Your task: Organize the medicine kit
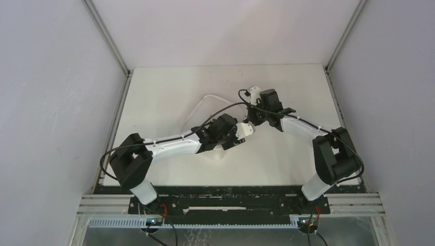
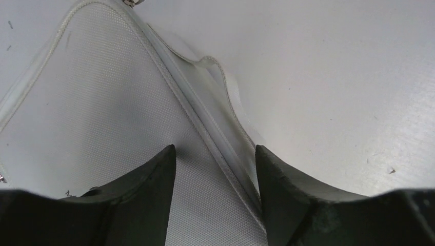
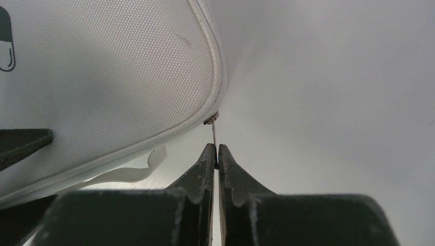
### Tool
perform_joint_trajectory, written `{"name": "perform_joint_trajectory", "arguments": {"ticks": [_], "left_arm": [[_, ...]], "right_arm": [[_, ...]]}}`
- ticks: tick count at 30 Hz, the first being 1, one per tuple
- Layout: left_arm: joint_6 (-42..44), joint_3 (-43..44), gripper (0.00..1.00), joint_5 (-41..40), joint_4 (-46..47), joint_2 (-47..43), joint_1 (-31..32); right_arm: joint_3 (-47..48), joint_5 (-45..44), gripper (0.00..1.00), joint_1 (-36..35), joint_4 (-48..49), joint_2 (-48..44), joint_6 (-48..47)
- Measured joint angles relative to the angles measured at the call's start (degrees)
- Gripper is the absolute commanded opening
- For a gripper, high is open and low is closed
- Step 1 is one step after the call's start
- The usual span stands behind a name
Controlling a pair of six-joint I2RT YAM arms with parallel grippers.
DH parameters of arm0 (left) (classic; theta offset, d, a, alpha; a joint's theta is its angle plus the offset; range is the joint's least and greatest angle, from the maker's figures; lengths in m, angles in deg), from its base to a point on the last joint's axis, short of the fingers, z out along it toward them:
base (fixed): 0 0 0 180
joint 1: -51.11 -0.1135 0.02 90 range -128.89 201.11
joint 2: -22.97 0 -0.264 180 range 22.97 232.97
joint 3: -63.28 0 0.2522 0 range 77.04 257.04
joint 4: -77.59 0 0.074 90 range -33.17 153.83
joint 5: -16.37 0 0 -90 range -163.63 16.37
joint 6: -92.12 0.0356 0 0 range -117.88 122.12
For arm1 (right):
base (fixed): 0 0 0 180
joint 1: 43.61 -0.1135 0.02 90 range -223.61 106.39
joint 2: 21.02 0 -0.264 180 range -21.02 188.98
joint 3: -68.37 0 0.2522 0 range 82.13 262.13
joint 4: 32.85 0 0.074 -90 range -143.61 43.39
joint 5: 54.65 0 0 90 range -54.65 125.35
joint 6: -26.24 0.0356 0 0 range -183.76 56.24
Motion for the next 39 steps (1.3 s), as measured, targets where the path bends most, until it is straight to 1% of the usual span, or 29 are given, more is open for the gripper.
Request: {"name": "perform_joint_trajectory", "arguments": {"ticks": [3, 5, 8, 10, 15, 23, 30, 39], "left_arm": [[0.76, -0.50, 0.41, -0.98, 0.57, -0.37, 0.28], [1.75, -1.97, 0.29, -1.84, 1.14, -1.51, 0.33], [3.67, -4.68, 0.08, -3.15, 1.57, -4.09, 0.22], [5.18, -6.51, 0.01, -3.69, 1.68, -5.86, 0.04], [10.10, -10.08, 0.00, -2.10, 0.66, -9.79, -0.94], [20.48, -11.37, 0.00, 5.66, -6.40, -14.29, -3.63], [26.38, -11.37, 0.00, 9.01, -10.03, -15.43, -4.52], [34.05, -11.32, 0.00, 11.37, -13.55, -16.28, -4.83]], "right_arm": [[-0.24, -0.07, 0.00, 0.04, 0.00, -0.24, -0.02], [-0.44, -0.17, 0.00, 0.07, 0.00, -0.42, -0.04], [-0.83, -0.07, 0.00, 0.04, -0.20, -0.66, -0.04], [-1.16, 0.39, 0.00, 0.00, -0.55, -0.98, -0.02], [-1.79, 1.53, 0.00, -0.09, -1.07, -1.86, 0.00], [-2.91, 3.06, 0.00, -0.59, -2.36, -3.54, 0.02], [-3.74, 3.50, 0.00, -1.22, -3.04, -4.83, -0.02], [-3.74, 4.59, 0.00, -1.29, -3.32, -4.94, -0.24]]}}
